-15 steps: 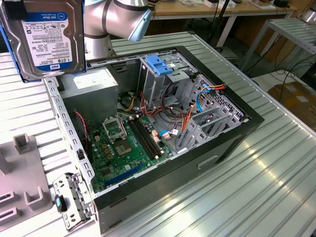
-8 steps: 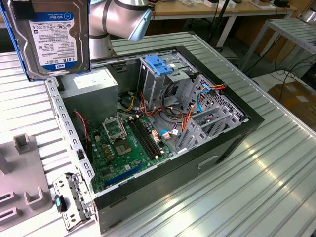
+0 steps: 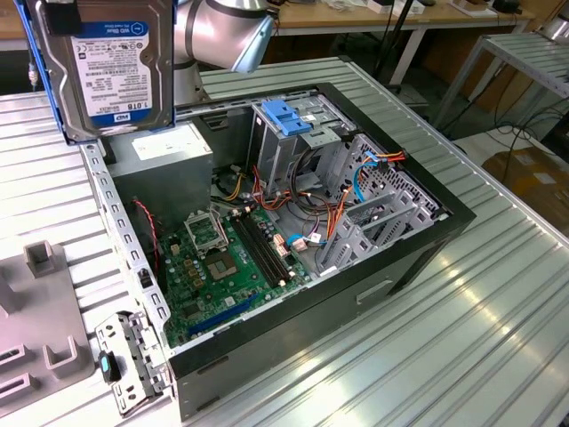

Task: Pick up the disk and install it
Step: 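Pick up the disk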

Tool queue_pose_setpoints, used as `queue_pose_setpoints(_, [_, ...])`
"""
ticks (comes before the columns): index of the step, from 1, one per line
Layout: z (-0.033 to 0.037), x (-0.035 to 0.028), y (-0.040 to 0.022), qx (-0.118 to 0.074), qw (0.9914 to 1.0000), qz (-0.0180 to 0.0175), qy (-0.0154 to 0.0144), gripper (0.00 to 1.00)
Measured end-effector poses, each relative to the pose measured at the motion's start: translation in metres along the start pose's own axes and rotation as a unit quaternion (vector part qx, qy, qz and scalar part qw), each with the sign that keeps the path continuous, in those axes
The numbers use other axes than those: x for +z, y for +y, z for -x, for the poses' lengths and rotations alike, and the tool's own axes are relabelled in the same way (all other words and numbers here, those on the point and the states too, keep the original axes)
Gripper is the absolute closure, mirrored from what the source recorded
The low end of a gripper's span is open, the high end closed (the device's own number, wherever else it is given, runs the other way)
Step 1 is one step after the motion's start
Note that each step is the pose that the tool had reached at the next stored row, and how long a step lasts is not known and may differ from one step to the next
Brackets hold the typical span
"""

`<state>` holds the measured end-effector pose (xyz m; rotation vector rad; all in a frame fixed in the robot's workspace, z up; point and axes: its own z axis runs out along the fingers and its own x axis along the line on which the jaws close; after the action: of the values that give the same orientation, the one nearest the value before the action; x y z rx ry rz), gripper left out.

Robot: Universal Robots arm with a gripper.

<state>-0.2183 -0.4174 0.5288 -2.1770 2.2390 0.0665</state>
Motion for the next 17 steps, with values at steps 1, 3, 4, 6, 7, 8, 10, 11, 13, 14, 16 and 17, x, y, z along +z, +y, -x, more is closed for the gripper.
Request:
queue_pose_setpoints(1, [0.0,-0.0001,-0.0011,0.0,1.0,0.0,0.0,0.63])
queue_pose_setpoints(3, [-0.0001,-0.0001,-0.0035,0.0,1.0,0.0,0.0,0.63])
queue_pose_setpoints(4, [-0.0001,-0.0001,-0.0054,0.0,1.0,0.0,0.0,0.63])
queue_pose_setpoints(6, [-0.0002,-0.0002,-0.0097,0.0,1.0,0.0,0.0,0.63])
queue_pose_setpoints(7, [-0.0003,-0.0001,-0.0107,0.0,1.0,0.0,0.0,0.63])
queue_pose_setpoints(8, [-0.0003,-0.0001,-0.012,0.0,1.0,0.0,0.0,0.63])
queue_pose_setpoints(10, [-0.0004,-0.0002,-0.0145,0.0,1.0,0.0,0.0,0.63])
queue_pose_setpoints(11, [-0.0004,-0.0002,-0.0156,0.0,1.0,0.0,0.0,0.63])
queue_pose_setpoints(13, [-0.0005,-0.0001,-0.0195,0.0,1.0,0.0,0.0,0.63])
queue_pose_setpoints(14, [-0.0006,-0.0001,-0.0211,0.0,1.0,0.0,0.0,0.63])
queue_pose_setpoints(16, [-0.0006,-0.0001,-0.0243,0.0,1.0,0.0,0.0,0.63])
queue_pose_setpoints(17, [-0.0006,-0.0001,-0.026,0.0,1.0,0.0,0.0,0.63])
